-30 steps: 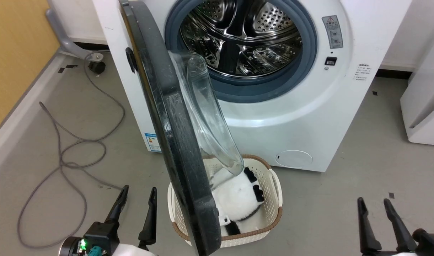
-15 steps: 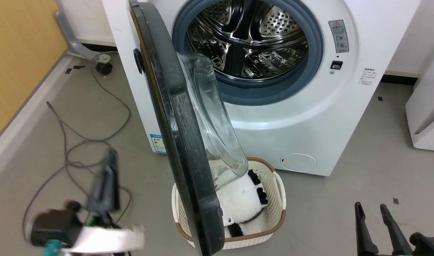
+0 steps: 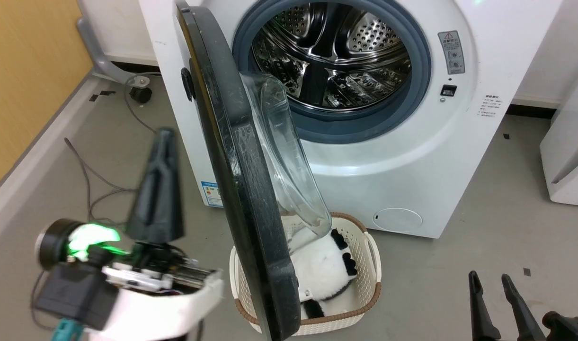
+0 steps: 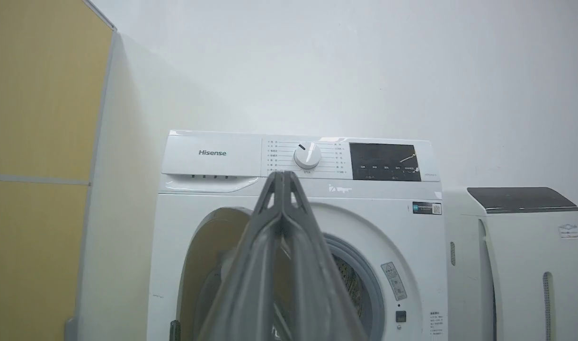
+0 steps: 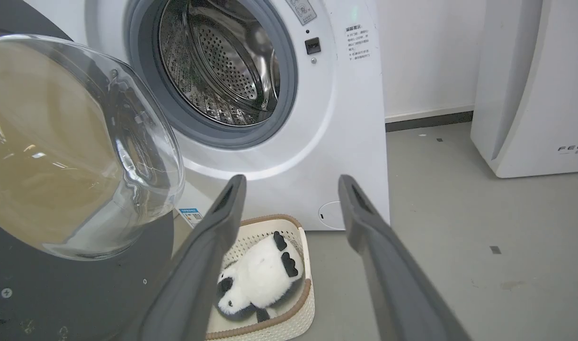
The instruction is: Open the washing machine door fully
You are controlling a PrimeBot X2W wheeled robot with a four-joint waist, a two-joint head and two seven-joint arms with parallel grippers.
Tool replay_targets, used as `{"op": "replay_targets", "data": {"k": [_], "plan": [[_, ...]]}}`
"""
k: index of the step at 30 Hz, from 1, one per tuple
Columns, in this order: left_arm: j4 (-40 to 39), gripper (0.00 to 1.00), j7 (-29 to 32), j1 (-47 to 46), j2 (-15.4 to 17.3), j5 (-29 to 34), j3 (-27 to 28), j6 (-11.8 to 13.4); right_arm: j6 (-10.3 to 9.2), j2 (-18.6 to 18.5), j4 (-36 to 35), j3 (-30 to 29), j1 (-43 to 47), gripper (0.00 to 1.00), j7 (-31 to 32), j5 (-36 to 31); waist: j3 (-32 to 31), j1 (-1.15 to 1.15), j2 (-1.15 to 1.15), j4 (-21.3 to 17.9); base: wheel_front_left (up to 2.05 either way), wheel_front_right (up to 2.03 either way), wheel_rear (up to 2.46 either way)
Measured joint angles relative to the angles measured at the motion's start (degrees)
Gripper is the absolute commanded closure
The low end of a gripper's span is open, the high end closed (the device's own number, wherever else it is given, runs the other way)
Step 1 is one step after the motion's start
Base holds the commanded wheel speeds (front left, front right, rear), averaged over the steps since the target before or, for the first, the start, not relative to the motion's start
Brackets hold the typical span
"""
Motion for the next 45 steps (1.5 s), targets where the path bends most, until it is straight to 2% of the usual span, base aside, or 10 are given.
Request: {"op": "replay_targets", "data": {"k": [12,18,27,33,45], "plan": [[-1.16,1.0,13.36,3.13,-0.07,-1.7,-10.78,-0.49,0.0,0.0,1.58,0.29,-0.22,0.0,-0.3,1.13,-0.33,0.0,0.0,0.52,0.0,0.0,0.0],[1.08,1.0,20.98,6.73,-0.07,-2.91,-15.81,-0.56,0.0,0.0,2.25,0.35,-0.43,0.0,-0.32,1.52,-0.2,0.0,0.0,0.93,0.0,0.0,0.0],[5.83,1.0,26.44,10.94,0.08,-6.46,-19.46,-0.49,0.0,0.01,3.08,0.25,-0.91,0.0,-0.53,1.53,0.1,0.0,0.0,1.16,0.0,0.0,0.0],[8.96,1.0,26.89,11.49,0.68,-7.46,-19.3,-0.37,0.0,0.01,3.45,0.19,-0.92,0.0,-0.52,1.53,0.25,0.0,0.0,1.53,0.0,0.0,0.0],[12.46,1.0,25.53,11.39,1.52,-6.88,-16.79,2.56,0.0,0.01,4.05,0.0,-1.14,0.0,-0.53,2.05,0.13,0.0,0.0,4.73,0.0,0.0,0.0]]}}
